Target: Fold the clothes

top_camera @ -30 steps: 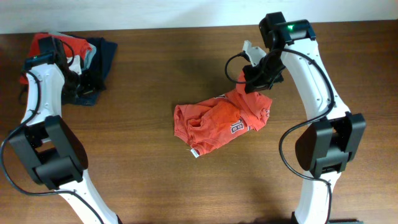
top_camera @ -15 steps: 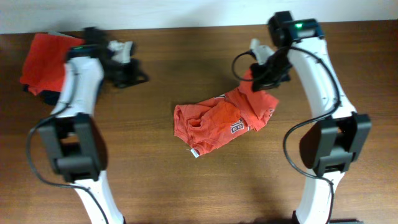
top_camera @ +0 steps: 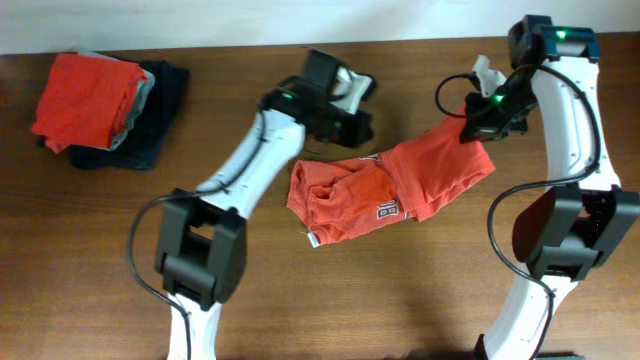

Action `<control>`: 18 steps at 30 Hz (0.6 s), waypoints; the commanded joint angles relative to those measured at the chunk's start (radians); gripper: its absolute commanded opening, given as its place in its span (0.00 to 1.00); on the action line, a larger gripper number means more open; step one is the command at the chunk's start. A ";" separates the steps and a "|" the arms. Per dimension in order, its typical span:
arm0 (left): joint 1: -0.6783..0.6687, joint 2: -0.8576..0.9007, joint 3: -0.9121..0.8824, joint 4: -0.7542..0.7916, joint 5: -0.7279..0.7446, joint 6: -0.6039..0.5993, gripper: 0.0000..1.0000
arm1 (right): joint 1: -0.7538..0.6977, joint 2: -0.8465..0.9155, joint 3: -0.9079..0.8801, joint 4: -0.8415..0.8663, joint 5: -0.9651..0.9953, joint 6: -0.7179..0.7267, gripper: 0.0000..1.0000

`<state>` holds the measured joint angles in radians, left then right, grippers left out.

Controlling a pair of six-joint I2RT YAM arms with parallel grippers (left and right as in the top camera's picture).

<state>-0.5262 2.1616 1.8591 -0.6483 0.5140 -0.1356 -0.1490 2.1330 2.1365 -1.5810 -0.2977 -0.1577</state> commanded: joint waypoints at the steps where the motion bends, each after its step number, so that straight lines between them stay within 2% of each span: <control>1: -0.052 -0.034 0.014 0.037 -0.067 -0.018 0.00 | -0.055 -0.007 0.025 -0.002 0.032 -0.006 0.04; 11: -0.123 -0.021 0.006 0.095 -0.111 -0.044 0.00 | -0.127 -0.007 0.025 0.000 0.037 -0.005 0.04; 18: -0.178 0.079 0.006 0.112 -0.084 -0.107 0.00 | -0.126 -0.007 0.025 0.000 0.036 0.018 0.04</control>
<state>-0.6716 2.1780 1.8591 -0.5369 0.4137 -0.2085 -0.2806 2.1330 2.1365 -1.5822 -0.2623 -0.1566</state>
